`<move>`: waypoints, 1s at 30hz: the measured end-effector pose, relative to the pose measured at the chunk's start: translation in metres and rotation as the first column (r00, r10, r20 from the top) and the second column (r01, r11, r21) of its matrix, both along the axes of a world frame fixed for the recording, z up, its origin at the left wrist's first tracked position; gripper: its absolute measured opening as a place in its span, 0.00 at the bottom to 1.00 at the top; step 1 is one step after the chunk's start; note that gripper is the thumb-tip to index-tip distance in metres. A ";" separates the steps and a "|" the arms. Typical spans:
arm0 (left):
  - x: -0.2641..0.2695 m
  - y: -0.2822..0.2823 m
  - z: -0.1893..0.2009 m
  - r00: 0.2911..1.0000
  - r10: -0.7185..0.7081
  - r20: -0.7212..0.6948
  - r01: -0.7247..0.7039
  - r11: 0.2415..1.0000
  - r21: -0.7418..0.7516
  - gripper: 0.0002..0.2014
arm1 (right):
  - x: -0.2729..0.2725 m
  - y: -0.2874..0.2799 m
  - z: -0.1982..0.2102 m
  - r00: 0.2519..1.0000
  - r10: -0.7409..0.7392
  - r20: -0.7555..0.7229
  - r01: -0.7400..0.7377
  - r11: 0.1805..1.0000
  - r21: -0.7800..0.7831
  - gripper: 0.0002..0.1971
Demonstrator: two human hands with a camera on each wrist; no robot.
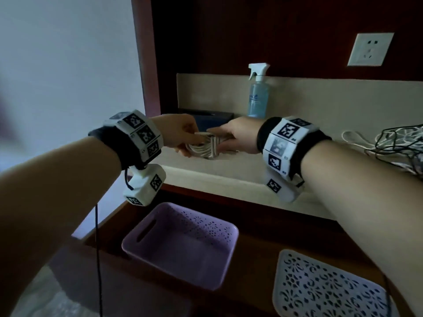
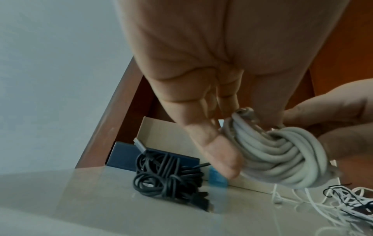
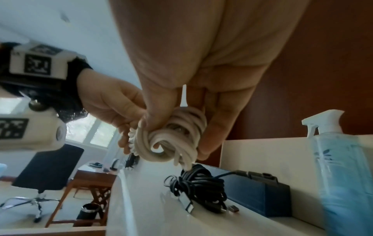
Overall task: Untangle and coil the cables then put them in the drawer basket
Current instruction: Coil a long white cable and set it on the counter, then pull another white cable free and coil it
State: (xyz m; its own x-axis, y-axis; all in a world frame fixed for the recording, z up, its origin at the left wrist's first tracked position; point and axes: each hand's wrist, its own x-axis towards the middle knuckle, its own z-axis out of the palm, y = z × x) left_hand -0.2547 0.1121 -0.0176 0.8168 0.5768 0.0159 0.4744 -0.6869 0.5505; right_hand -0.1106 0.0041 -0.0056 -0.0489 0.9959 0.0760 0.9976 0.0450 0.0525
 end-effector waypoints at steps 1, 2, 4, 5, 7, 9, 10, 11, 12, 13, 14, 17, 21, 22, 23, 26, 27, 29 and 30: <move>0.001 0.014 -0.001 1.000 -0.014 -0.028 0.014 1.000 0.000 0.18 | -0.002 0.013 -0.003 1.000 -0.019 0.015 0.019 1.000 -0.012 0.19; 0.002 0.027 -0.003 0.999 -0.016 -0.036 0.016 1.000 -0.007 0.18 | -0.003 0.027 -0.006 0.998 -0.036 0.042 0.038 0.999 -0.035 0.17; 0.006 0.054 -0.007 0.999 -0.016 -0.028 0.015 1.000 -0.024 0.12 | -0.007 0.054 -0.009 0.989 -0.060 0.134 0.074 0.992 -0.100 0.15; 0.008 0.064 -0.010 0.999 -0.028 -0.043 0.027 0.999 -0.042 0.09 | -0.009 0.065 -0.011 0.983 -0.069 0.170 0.091 0.988 -0.124 0.16; 0.015 0.086 -0.015 0.994 -0.072 -0.078 0.067 0.996 -0.057 0.06 | -0.012 0.083 -0.014 0.978 -0.121 0.167 0.148 0.976 -0.158 0.20; 0.019 0.103 -0.020 0.994 -0.095 -0.059 0.092 0.994 -0.052 0.06 | -0.013 0.095 -0.017 0.977 -0.167 0.134 0.187 0.969 -0.159 0.21; 0.020 0.110 -0.021 0.993 -0.108 -0.046 0.106 0.993 -0.047 0.08 | -0.013 0.099 -0.020 0.975 -0.191 0.113 0.207 0.967 -0.148 0.21; 0.021 0.117 -0.023 0.992 -0.121 -0.037 0.120 0.992 -0.041 0.08 | -0.011 0.102 -0.023 0.972 -0.219 0.086 0.229 0.964 -0.131 0.21; 0.021 0.121 -0.024 0.991 -0.132 -0.027 0.131 0.991 -0.034 0.09 | -0.010 0.104 -0.027 0.966 -0.251 0.060 0.256 0.960 -0.112 0.21; 0.021 0.124 -0.024 0.990 -0.138 -0.021 0.137 0.990 -0.020 0.10 | -0.009 0.105 -0.030 0.959 -0.279 0.042 0.282 0.955 -0.091 0.22; 0.021 0.127 -0.024 0.990 -0.141 -0.016 0.141 0.990 0.000 0.10 | -0.008 0.107 -0.033 0.952 -0.304 0.032 0.306 0.949 -0.073 0.20; 0.019 0.130 -0.026 0.991 -0.134 0.010 0.134 0.991 -0.022 0.10 | -0.009 0.112 -0.036 0.936 -0.352 0.021 0.353 0.934 -0.054 0.13; 0.018 0.123 -0.022 0.991 -0.132 -0.030 0.132 0.991 0.004 0.10 | -0.012 0.116 -0.032 0.917 -0.398 0.031 0.399 0.912 -0.094 0.09; 0.018 0.121 -0.020 0.990 -0.132 -0.055 0.134 0.991 0.028 0.13 | -0.013 0.117 -0.031 0.914 -0.404 0.041 0.406 0.908 -0.100 0.09; 0.018 0.120 -0.019 0.988 -0.133 -0.081 0.138 0.989 0.058 0.17 | -0.015 0.118 -0.030 0.911 -0.409 0.051 0.412 0.905 -0.105 0.09; 0.018 0.120 -0.020 0.988 -0.118 -0.104 0.133 0.979 0.154 0.21 | -0.017 0.118 -0.030 0.901 -0.430 0.068 0.435 0.894 -0.106 0.09; 0.019 0.121 -0.022 0.989 -0.111 -0.095 0.126 0.978 0.168 0.22 | -0.018 0.117 -0.031 0.897 -0.436 0.075 0.442 0.890 -0.109 0.09; 0.019 0.121 -0.026 0.993 -0.094 -0.071 0.104 0.983 0.150 0.21 | -0.020 0.116 -0.033 0.890 -0.450 0.078 0.456 0.883 -0.108 0.11; 0.018 0.118 -0.027 0.995 -0.080 -0.058 0.087 0.988 0.129 0.20 | -0.022 0.115 -0.034 0.884 -0.461 0.076 0.467 0.878 -0.107 0.12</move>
State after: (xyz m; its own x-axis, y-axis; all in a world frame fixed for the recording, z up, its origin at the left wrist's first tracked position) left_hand -0.2370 0.2303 -0.0446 0.8639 0.5020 0.0423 0.4381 -0.7901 0.4288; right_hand -0.1324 0.1192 -0.0393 0.4205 0.9066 -0.0354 0.9020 -0.4136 0.1235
